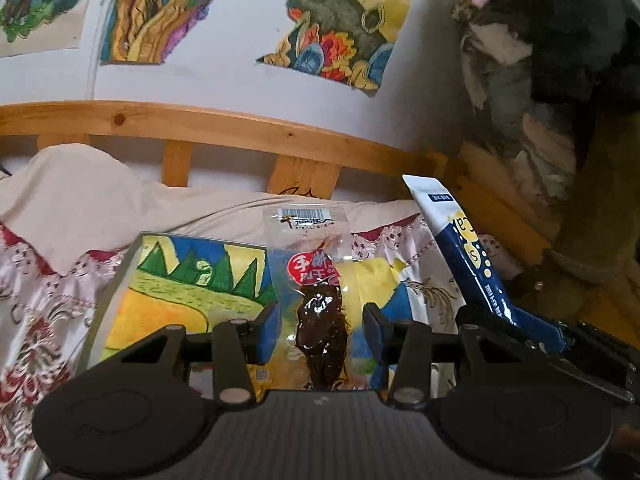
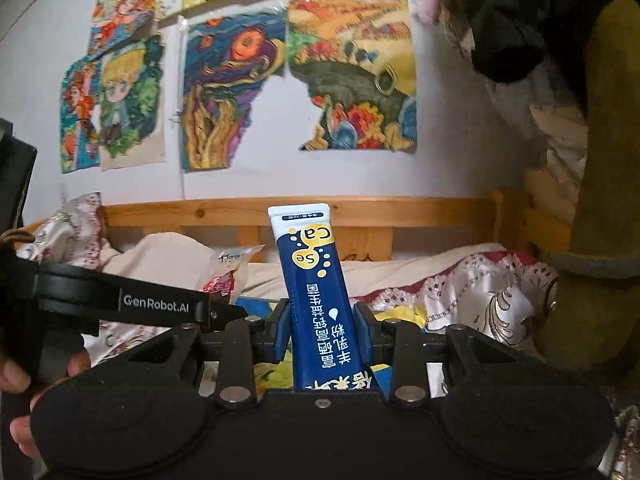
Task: Organize snacks
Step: 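Carry both packs over the metal tin and open both tools to drop them inside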
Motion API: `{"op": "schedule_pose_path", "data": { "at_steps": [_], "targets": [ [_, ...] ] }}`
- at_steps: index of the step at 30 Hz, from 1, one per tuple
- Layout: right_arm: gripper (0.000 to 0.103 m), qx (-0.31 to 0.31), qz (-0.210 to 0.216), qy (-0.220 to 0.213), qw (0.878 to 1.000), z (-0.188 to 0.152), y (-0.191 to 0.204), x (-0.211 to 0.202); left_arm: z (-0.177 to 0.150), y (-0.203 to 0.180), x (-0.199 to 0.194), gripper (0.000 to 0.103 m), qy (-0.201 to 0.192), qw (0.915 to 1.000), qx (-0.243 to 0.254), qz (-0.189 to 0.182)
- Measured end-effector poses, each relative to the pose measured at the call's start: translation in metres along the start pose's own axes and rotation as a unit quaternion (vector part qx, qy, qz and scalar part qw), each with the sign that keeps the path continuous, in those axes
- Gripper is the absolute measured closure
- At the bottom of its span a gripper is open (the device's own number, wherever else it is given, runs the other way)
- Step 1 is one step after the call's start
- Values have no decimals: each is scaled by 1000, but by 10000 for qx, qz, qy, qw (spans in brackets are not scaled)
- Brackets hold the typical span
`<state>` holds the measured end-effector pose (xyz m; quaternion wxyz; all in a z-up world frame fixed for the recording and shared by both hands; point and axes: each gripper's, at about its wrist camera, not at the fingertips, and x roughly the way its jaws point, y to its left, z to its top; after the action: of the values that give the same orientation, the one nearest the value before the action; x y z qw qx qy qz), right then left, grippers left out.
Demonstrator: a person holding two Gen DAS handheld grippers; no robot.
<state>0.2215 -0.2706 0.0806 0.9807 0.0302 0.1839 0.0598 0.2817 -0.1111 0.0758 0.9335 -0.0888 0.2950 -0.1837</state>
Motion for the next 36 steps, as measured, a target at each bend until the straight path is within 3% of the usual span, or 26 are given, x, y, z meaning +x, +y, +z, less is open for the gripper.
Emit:
{"op": "schedule_pose_path", "data": {
  "at_steps": [8, 14, 23, 32, 36],
  "targets": [
    [68, 277, -181, 540, 9980, -27, -23, 47, -14, 10, 56, 54, 456, 9976, -528, -34],
    [68, 398, -278, 840, 9953, -51, -32, 63, -33, 8, 78, 54, 708, 9961, -519, 13],
    [68, 629, -297, 1051, 9920, -74, -36, 72, -44, 11, 90, 54, 889, 9945, -492, 247],
    [66, 681, -282, 1019, 9921, -79, -30, 72, -48, 16, 93, 54, 996, 9911, -812, 343],
    [63, 630, -271, 1015, 9925, -77, -26, 72, -48, 15, 90, 37, 990, 9907, -759, 538]
  ]
}}
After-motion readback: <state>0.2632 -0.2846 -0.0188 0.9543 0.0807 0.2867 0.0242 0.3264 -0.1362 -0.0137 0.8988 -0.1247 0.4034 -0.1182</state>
